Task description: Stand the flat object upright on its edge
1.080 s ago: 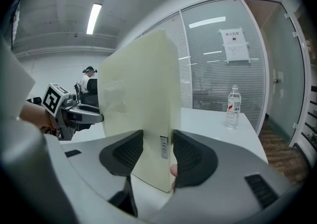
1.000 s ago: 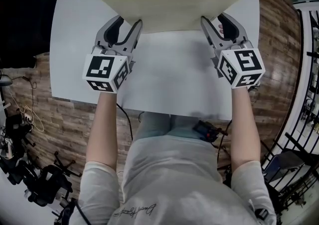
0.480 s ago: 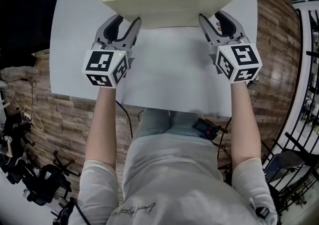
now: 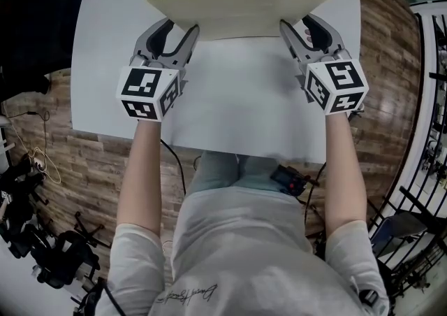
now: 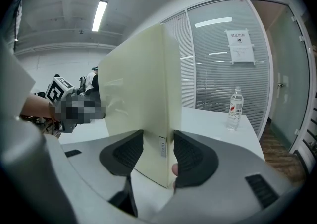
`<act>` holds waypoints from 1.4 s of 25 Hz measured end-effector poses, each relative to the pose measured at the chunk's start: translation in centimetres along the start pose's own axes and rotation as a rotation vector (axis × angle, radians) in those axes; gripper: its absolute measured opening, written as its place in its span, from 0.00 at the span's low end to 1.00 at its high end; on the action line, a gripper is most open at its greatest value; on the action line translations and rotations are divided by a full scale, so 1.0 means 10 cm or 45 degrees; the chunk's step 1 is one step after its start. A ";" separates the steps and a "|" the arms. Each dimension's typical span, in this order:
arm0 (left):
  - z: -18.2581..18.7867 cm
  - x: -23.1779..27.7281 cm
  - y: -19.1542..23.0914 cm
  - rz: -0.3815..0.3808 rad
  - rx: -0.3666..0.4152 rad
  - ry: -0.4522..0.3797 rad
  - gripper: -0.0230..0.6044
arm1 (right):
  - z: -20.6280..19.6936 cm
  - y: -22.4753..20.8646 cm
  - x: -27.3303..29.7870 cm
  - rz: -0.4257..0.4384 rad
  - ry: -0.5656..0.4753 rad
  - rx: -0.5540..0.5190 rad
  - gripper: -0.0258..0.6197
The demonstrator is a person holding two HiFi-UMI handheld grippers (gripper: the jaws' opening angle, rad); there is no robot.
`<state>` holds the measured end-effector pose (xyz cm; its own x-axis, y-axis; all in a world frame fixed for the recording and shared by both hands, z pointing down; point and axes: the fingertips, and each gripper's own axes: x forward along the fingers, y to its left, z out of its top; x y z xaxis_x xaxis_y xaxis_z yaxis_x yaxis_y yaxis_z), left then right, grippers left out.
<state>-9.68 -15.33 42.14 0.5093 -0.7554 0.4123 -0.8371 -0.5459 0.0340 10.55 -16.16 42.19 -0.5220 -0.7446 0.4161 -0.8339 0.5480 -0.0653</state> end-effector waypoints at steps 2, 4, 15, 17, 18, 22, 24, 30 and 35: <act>0.01 0.00 0.00 -0.003 0.010 -0.005 0.37 | 0.01 -0.01 0.00 0.006 0.000 -0.002 0.36; 0.02 0.00 0.00 -0.004 0.020 -0.013 0.38 | 0.02 0.00 0.00 0.012 -0.004 -0.010 0.37; 0.04 -0.01 0.03 0.028 0.026 -0.014 0.42 | 0.03 0.03 0.00 0.024 -0.012 -0.012 0.39; 0.03 -0.02 0.04 0.027 0.023 -0.011 0.42 | 0.02 0.03 0.00 0.022 -0.010 -0.009 0.39; 0.02 -0.02 0.05 0.027 0.023 -0.009 0.42 | 0.02 0.03 0.01 0.021 -0.009 -0.008 0.39; -0.01 -0.05 0.05 0.038 0.017 -0.002 0.42 | 0.01 0.02 -0.03 0.015 -0.009 -0.007 0.39; -0.01 -0.08 0.03 0.040 0.012 0.000 0.42 | 0.02 0.02 -0.06 0.013 -0.009 -0.007 0.39; -0.02 -0.16 0.02 0.034 0.005 -0.002 0.42 | 0.01 0.06 -0.10 0.006 -0.009 -0.002 0.39; -0.06 -0.24 -0.05 0.028 -0.018 0.004 0.42 | -0.02 0.12 -0.19 0.009 -0.008 0.013 0.39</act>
<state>-10.61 -12.98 41.69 0.4903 -0.7659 0.4159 -0.8509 -0.5240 0.0382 10.52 -14.04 41.49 -0.5290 -0.7432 0.4096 -0.8319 0.5495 -0.0775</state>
